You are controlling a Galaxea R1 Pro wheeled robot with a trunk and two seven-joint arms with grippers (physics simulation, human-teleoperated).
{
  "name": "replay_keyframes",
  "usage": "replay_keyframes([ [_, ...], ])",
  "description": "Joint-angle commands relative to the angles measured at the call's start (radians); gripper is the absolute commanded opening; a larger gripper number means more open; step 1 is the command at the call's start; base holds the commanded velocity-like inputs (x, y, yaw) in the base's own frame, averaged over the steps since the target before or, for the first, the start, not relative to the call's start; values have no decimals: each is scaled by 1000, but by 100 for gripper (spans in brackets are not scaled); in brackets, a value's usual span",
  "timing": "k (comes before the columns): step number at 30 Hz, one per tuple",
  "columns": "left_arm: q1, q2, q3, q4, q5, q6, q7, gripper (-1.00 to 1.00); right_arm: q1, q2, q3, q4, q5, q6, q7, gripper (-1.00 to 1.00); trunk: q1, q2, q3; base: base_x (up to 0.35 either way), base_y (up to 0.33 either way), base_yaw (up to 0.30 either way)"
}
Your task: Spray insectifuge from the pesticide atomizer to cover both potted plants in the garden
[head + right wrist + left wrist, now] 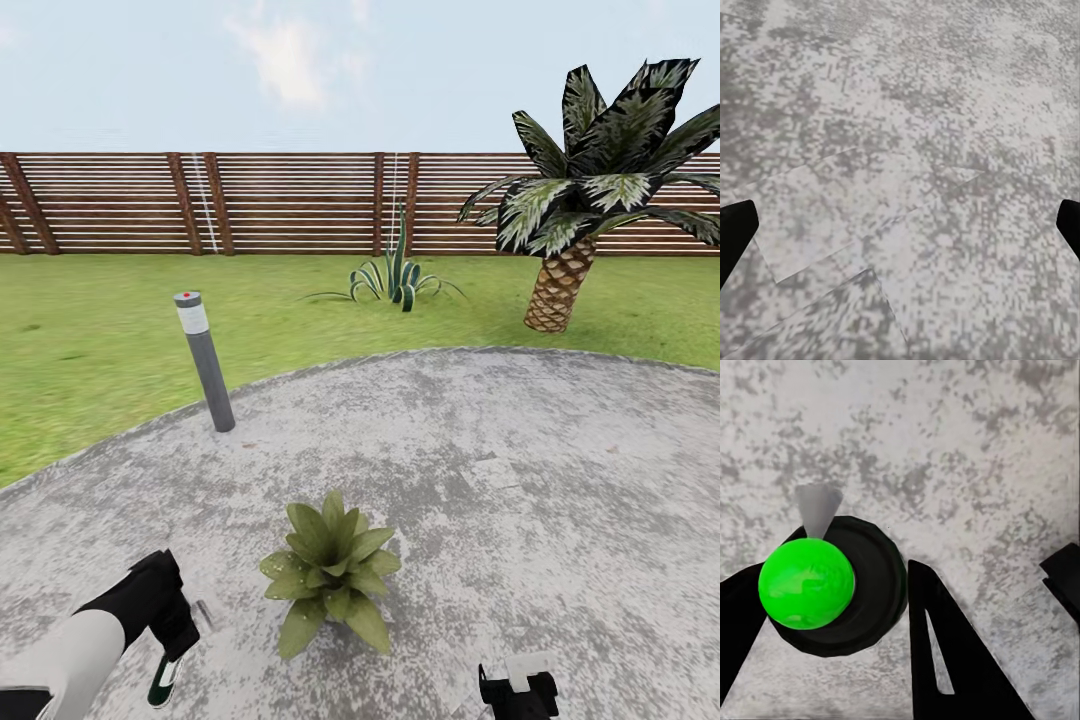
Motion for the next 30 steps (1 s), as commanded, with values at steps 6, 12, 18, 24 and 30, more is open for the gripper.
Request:
replay_keyframes([
  [6, -1, 11, -3, -12, 73, 9, 50, -100, -1, 1, -6, 1, 11, -3, -4, 100, 0, 0, -1, 0, 0, 0],
  [12, -3, 13, -5, -14, 88, 9, 58, -100, -1, 1, -6, 1, 11, -3, -4, 100, 0, 0, -1, 0, 0, 0],
  [18, -3, 12, -2, -3, 100, 9, 149, -100, -1, 1, -6, 1, 11, -3, -4, 100, 0, 0, -1, 0, 0, 0],
  [24, 41, -66, 0, 19, 117, -34, 170, -100, -1, 1, -6, 1, 11, -3, -4, 100, 0, 0, -1, 0, 0, 0],
  [30, 31, -104, -16, -74, 182, -29, 132, -100, -1, 1, -6, 1, 12, -3, -4, 100, 0, 0, -1, 0, 0, 0],
])
